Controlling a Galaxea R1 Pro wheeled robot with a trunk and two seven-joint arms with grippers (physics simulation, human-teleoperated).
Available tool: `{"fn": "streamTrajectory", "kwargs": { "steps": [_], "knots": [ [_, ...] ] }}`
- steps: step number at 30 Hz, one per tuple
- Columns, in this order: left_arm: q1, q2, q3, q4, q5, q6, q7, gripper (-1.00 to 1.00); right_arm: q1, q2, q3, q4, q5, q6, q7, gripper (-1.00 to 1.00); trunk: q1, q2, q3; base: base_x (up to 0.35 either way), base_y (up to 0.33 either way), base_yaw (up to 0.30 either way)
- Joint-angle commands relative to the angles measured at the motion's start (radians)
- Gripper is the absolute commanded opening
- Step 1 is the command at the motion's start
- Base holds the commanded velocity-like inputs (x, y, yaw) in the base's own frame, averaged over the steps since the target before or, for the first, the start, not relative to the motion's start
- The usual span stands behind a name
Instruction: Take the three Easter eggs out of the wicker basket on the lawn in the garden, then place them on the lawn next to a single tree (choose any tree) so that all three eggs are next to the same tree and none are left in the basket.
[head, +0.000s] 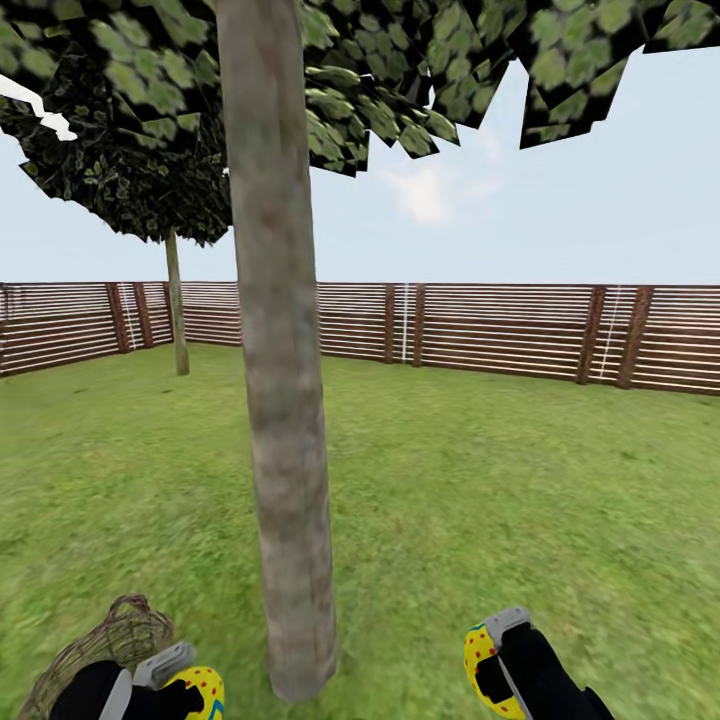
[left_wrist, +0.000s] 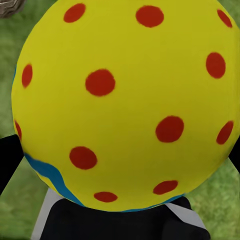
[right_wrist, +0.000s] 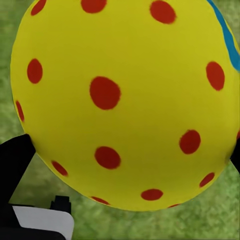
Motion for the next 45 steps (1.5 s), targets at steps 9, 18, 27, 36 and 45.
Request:
{"fn": "streamTrajectory", "kwargs": {
  "steps": [9, 18, 27, 36, 45],
  "knots": [
    [0.0, -0.001, 0.002, 0.0, 0.001, 0.002, -0.003, -1.0, -0.001, -0.003, 0.003, -0.001, 0.008, 0.005, 0.01, -1.0, 0.034, -0.064, -0.029, -0.25, -0.136, 0.036],
    [0.0, -0.003, 0.001, 0.0, 0.0, -0.001, -0.001, -1.0, 0.0, -0.005, 0.002, -0.002, 0.008, 0.005, 0.012, -1.0, 0.069, -0.127, -0.057, -0.005, -0.003, 0.121],
    [0.0, -0.004, 0.001, 0.021, 0.0, 0.001, -0.002, -1.0, 0.0, -0.002, 0.005, -0.001, 0.01, 0.005, 0.011, -1.0, 0.103, -0.19, -0.085, 0.204, -0.108, 0.0],
    [0.0, -0.011, 0.0, 0.02, 0.0, 0.001, -0.003, -1.0, 0.0, -0.003, 0.003, -0.002, 0.007, 0.004, 0.012, -1.0, 0.138, -0.253, -0.113, 0.006, -0.005, 0.0],
    [0.0, -0.009, 0.002, 0.019, 0.0, 0.002, -0.005, -1.0, 0.0, -0.004, 0.002, -0.011, 0.004, 0.003, 0.011, -1.0, 0.172, -0.316, -0.141, 0.0, 0.0, 0.0]
  ]
}}
